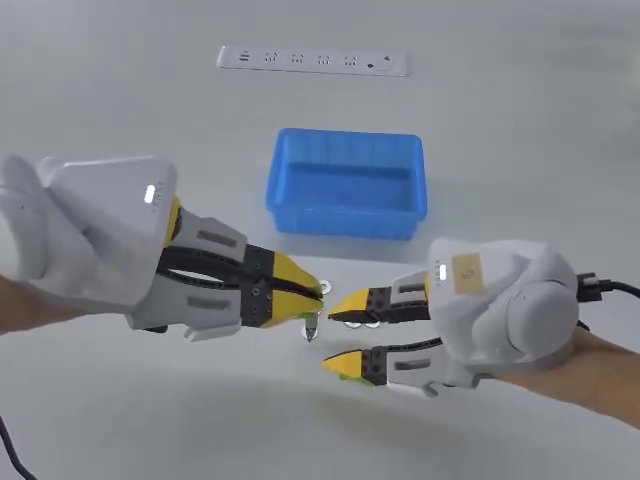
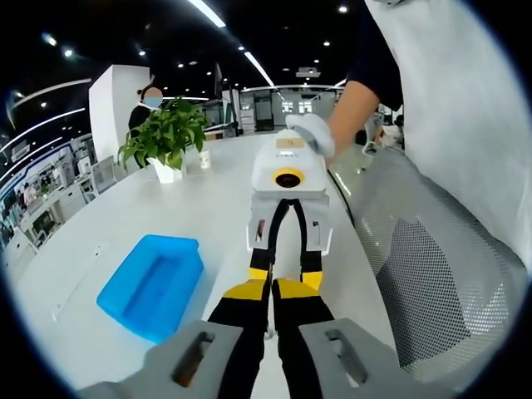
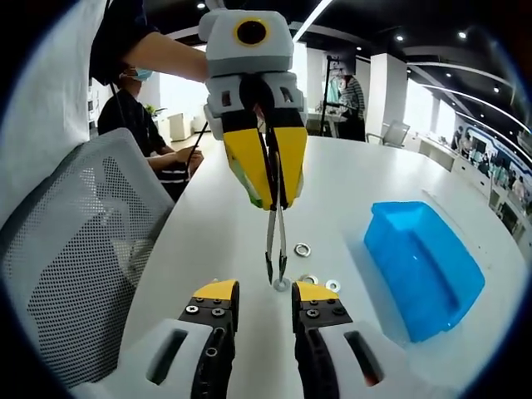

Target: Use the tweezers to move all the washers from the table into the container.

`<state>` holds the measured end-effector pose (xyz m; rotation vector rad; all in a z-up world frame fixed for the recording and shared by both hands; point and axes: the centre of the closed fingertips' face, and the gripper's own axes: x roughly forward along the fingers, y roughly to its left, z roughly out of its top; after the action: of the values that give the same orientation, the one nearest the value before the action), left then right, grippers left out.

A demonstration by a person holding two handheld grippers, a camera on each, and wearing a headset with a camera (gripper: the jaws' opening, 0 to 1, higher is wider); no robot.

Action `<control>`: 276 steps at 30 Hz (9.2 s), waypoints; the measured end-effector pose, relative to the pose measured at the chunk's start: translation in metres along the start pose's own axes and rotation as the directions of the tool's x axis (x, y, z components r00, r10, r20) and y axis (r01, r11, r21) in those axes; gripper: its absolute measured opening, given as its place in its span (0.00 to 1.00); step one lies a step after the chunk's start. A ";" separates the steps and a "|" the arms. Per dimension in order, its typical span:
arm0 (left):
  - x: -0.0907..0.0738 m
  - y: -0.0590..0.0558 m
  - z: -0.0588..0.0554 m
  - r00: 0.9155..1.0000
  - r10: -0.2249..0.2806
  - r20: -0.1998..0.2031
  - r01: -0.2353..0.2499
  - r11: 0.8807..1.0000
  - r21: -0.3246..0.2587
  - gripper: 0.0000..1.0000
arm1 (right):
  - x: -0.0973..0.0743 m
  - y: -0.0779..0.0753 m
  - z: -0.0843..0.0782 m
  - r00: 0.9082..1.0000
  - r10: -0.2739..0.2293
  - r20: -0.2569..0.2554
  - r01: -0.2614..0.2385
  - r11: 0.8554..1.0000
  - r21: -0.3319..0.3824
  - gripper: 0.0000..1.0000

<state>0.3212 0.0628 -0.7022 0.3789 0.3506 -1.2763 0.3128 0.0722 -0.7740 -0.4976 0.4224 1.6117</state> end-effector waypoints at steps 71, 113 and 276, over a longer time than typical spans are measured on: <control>0.000 0.002 -0.005 0.999 -0.011 0.033 0.014 0.995 -0.097 0.06 | 0.033 -0.006 0.008 0.997 0.076 -0.006 -0.076 0.997 -0.015 0.10; -0.020 0.005 -0.005 0.994 0.099 0.033 -0.089 0.967 -0.237 0.20 | 0.019 -0.007 0.016 0.999 0.036 -0.029 -0.037 0.999 -0.028 0.10; 0.022 0.165 0.014 0.982 0.188 -0.005 -0.187 0.968 -0.168 0.09 | 0.009 -0.173 0.023 0.993 -0.119 -0.009 0.118 0.992 -0.044 0.10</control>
<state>0.4868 0.0782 -0.6872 0.2550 0.4011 -1.0549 0.4824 0.1090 -0.7562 -0.5554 0.3608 1.5066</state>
